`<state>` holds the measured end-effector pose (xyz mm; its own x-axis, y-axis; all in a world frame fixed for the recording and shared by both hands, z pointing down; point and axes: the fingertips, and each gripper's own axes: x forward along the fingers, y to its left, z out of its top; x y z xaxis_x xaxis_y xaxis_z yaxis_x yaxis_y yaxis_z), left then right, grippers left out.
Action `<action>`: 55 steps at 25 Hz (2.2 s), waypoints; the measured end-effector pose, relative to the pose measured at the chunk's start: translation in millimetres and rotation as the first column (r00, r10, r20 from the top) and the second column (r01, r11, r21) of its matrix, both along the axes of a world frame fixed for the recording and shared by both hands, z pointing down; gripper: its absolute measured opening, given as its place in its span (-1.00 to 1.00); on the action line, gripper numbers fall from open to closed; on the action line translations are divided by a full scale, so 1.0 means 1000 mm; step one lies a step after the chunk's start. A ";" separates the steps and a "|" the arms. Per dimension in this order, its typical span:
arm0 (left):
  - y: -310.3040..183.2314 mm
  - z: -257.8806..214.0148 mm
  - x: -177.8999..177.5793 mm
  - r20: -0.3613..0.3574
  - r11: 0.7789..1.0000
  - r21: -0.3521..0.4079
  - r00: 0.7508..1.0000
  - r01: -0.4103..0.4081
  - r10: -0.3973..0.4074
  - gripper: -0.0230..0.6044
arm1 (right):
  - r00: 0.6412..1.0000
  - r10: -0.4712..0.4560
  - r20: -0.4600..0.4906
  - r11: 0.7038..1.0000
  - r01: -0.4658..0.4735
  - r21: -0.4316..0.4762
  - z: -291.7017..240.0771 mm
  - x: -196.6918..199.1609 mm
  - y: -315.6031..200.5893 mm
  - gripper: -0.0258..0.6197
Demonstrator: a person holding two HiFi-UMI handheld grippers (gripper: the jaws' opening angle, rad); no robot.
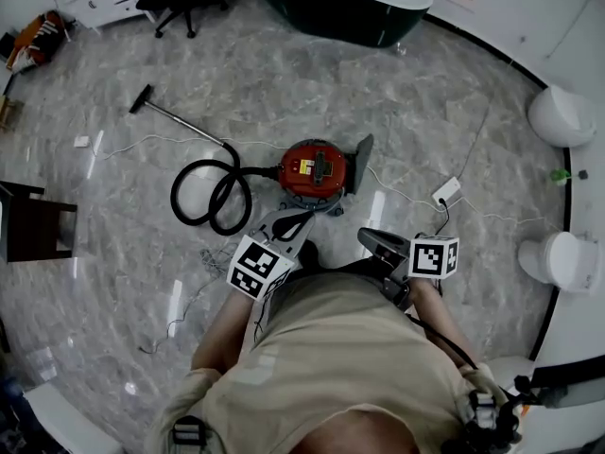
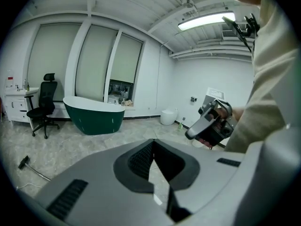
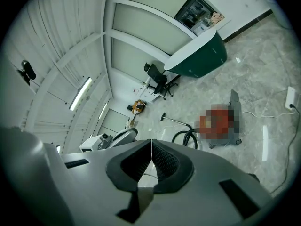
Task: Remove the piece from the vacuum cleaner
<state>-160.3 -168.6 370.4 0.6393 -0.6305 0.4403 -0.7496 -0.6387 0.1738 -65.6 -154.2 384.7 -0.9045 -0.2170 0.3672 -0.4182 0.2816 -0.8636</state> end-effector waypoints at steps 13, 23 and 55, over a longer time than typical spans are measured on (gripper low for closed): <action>-0.021 0.021 -0.028 0.017 0.997 -0.071 1.000 0.010 -0.009 -0.92 | 0.998 0.002 -0.067 0.997 -0.007 -0.072 0.026 -0.021 -0.035 -0.92; -0.074 0.031 -0.005 0.042 0.986 -0.155 0.998 0.056 -0.050 -0.92 | 0.993 -0.073 -0.093 0.987 0.058 -0.152 0.066 -0.003 -0.095 -0.92; -0.130 0.236 0.056 0.049 0.885 -0.465 0.999 0.021 0.002 -0.92 | 0.835 -0.156 -0.527 0.950 -0.020 -0.313 0.450 0.051 -0.253 -0.43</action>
<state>-104.0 -298.8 606.0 0.6059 -0.3516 0.7136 -0.7698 -0.4854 0.4144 -14.7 -407.6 834.7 -0.5495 0.0351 0.8347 -0.8293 0.0980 -0.5501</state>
